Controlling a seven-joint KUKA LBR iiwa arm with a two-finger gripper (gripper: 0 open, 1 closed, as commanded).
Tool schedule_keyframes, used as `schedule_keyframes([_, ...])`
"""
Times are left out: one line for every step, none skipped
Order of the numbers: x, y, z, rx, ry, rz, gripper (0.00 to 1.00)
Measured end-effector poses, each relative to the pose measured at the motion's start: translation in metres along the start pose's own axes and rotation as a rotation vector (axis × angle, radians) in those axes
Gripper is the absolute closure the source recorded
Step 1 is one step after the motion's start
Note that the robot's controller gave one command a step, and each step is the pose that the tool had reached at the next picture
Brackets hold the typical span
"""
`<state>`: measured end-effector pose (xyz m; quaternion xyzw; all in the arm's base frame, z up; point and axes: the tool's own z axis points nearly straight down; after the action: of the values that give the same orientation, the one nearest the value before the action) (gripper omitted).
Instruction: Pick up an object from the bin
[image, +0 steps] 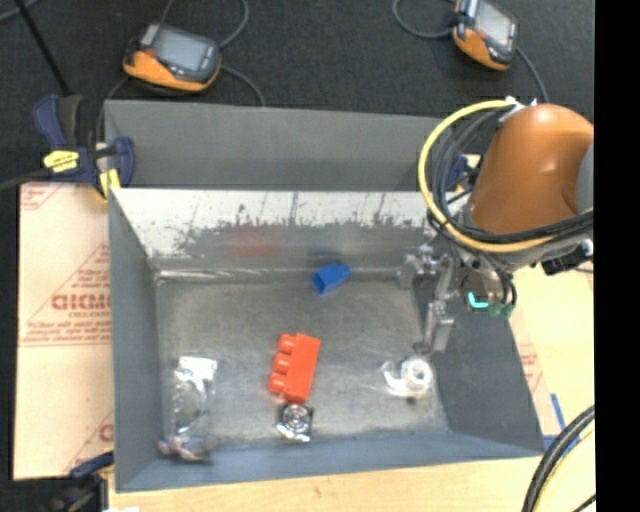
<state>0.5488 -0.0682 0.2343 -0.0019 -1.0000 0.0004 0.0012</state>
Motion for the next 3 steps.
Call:
schedule_keyframes([-0.015,0.031,0.09,-0.001,-0.001,-0.593,0.0])
schedule_keyframes([0.017,0.079,0.136,-0.003,0.0,-0.795,0.0])
schedule_keyframes([0.06,0.103,0.15,-0.002,-0.004,-0.879,0.0])
